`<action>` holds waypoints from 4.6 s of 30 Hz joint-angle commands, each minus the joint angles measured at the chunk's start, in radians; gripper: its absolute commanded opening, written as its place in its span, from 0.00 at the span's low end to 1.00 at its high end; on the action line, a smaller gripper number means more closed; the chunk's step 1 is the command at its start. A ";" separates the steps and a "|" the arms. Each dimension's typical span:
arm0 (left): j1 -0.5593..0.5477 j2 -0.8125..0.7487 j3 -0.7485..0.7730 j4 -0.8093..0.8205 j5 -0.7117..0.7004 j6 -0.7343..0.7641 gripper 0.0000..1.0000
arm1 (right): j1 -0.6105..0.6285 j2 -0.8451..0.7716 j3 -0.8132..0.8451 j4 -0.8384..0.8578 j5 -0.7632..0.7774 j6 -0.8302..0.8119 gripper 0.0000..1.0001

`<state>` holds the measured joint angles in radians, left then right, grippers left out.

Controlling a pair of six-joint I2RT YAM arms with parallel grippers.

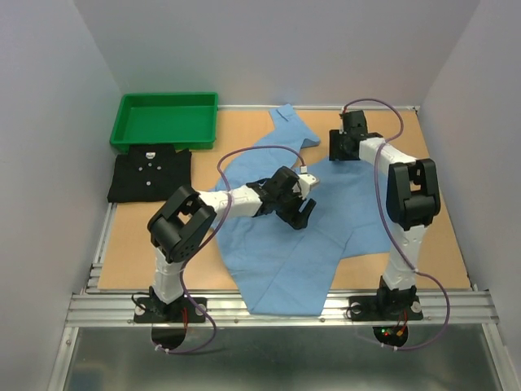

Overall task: Fold and stack the long sleeve shirts
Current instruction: Flatten the shirt out, then fold the shirt

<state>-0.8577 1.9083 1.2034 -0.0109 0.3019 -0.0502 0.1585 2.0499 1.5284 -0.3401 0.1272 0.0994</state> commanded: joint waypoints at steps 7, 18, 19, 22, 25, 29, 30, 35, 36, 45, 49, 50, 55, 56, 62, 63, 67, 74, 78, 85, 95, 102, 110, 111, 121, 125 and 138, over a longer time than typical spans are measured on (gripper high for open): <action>-0.029 -0.012 -0.062 0.043 0.003 -0.002 0.80 | -0.002 0.085 0.053 0.118 0.057 -0.015 0.49; -0.032 -0.014 -0.160 0.051 0.041 -0.034 0.80 | -0.033 0.156 0.084 0.142 0.235 0.023 0.16; -0.030 -0.012 -0.165 0.051 0.052 -0.037 0.80 | -0.033 0.156 0.090 0.142 0.244 0.035 0.14; -0.032 -0.012 -0.189 0.051 0.084 -0.042 0.80 | -0.080 0.161 0.114 0.141 0.268 0.086 0.14; -0.033 -0.006 -0.206 0.051 0.112 -0.043 0.80 | -0.108 0.168 0.137 0.141 0.287 0.121 0.15; -0.038 0.009 -0.212 0.046 0.161 -0.040 0.80 | -0.123 0.165 0.164 0.142 0.299 0.149 0.16; -0.044 0.011 -0.212 0.046 0.166 -0.040 0.80 | -0.123 0.158 0.173 0.142 0.298 0.151 0.18; -0.055 0.014 -0.202 0.045 0.178 -0.036 0.80 | -0.123 0.129 0.210 0.147 0.270 0.151 0.42; -0.055 0.014 -0.202 0.042 0.178 -0.036 0.81 | -0.125 0.128 0.210 0.147 0.255 0.151 0.48; -0.003 -0.161 -0.032 -0.021 0.013 -0.075 0.87 | -0.152 -0.097 0.044 0.141 0.201 0.239 0.78; 0.139 -0.209 0.070 -0.041 -0.111 -0.146 0.88 | -0.195 -0.255 -0.124 0.113 0.155 0.363 0.77; 0.164 -0.209 0.070 -0.040 -0.112 -0.155 0.87 | -0.200 -0.276 -0.154 0.109 0.155 0.364 0.77; 0.302 -0.109 0.163 -0.047 -0.142 -0.215 0.82 | -0.215 -0.402 -0.344 0.099 0.043 0.437 0.77; 0.316 -0.089 0.180 -0.049 -0.142 -0.220 0.81 | -0.215 -0.424 -0.381 0.099 0.026 0.447 0.77; 0.382 0.072 0.309 -0.049 -0.147 -0.232 0.77 | -0.215 -0.533 -0.588 0.099 -0.034 0.506 0.77; 0.388 0.092 0.327 -0.047 -0.145 -0.235 0.76 | -0.215 -0.542 -0.609 0.099 -0.032 0.514 0.77; 0.402 0.188 0.401 -0.035 -0.116 -0.260 0.74 | -0.218 -0.550 -0.669 0.101 -0.035 0.540 0.77; 0.416 0.285 0.415 -0.018 -0.118 -0.324 0.72 | -0.267 -0.510 -0.715 0.099 0.005 0.553 0.77; 0.428 0.301 0.395 -0.011 -0.138 -0.350 0.72 | -0.336 -0.504 -0.757 0.099 0.023 0.560 0.77; 0.453 0.295 0.367 -0.020 -0.182 -0.379 0.72 | -0.408 -0.537 -0.812 0.078 0.101 0.622 0.77; 0.450 0.195 0.406 -0.015 -0.098 -0.349 0.78 | -0.418 -0.616 -0.694 0.055 -0.006 0.527 0.78; 0.411 -0.098 0.240 -0.089 -0.118 -0.336 0.82 | -0.370 -0.698 -0.651 0.006 -0.104 0.480 0.78; 0.411 -0.301 -0.155 -0.120 -0.182 -0.356 0.75 | -0.370 -0.747 -0.726 -0.028 -0.113 0.511 0.78; 0.411 -0.307 -0.180 -0.116 -0.185 -0.361 0.74 | -0.370 -0.749 -0.732 -0.030 -0.107 0.511 0.78; 0.437 -0.292 -0.349 -0.086 -0.215 -0.384 0.68 | -0.370 -0.728 -0.772 -0.049 -0.069 0.467 0.78; 0.454 -0.304 -0.380 -0.087 -0.233 -0.390 0.68 | -0.370 -0.697 -0.794 -0.050 -0.080 0.488 0.78; 0.474 -0.075 -0.161 -0.058 -0.196 -0.402 0.68 | -0.372 -0.367 -0.641 0.064 0.000 0.554 0.77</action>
<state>-0.4030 1.7256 0.9710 -0.0368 0.1093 -0.4473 -0.2108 1.5581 0.8391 -0.3210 0.0795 0.6174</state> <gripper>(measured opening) 0.679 0.770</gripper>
